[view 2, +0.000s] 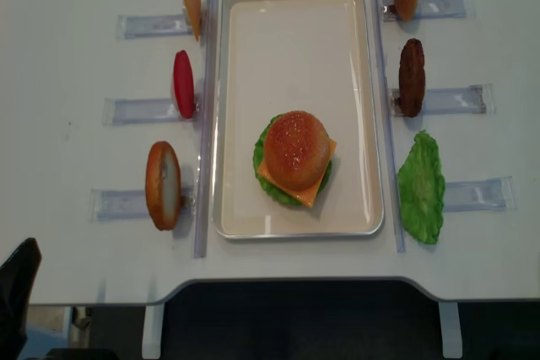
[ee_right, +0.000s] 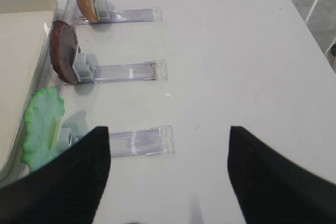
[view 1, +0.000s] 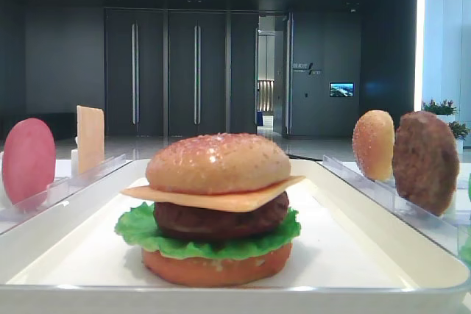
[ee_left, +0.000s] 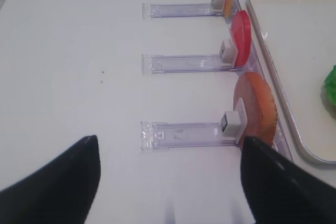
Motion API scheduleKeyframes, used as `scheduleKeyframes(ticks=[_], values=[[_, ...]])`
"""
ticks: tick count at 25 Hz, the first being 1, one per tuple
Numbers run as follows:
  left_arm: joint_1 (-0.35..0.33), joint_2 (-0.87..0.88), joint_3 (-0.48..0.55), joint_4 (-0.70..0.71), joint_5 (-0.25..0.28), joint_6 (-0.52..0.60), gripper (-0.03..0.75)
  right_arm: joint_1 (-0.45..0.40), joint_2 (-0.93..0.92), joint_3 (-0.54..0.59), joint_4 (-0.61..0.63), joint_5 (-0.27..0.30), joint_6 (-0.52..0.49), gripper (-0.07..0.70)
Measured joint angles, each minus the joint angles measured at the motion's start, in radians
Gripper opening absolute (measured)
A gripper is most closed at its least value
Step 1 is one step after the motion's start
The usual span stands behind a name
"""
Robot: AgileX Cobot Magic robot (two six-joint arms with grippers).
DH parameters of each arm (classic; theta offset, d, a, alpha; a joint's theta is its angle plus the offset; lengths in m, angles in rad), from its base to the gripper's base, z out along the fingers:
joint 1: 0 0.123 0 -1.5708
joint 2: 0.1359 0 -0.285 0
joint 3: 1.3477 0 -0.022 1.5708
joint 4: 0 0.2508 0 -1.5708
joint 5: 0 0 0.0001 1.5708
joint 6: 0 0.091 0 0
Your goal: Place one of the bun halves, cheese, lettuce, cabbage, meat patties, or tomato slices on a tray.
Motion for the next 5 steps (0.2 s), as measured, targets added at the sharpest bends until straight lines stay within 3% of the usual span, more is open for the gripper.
scheduleKeyframes(ticks=[5], values=[[0.000,0.000,0.000,0.000,0.000,0.000,0.641,0.000,0.000,0.000,0.000,0.000,0.000,0.466]])
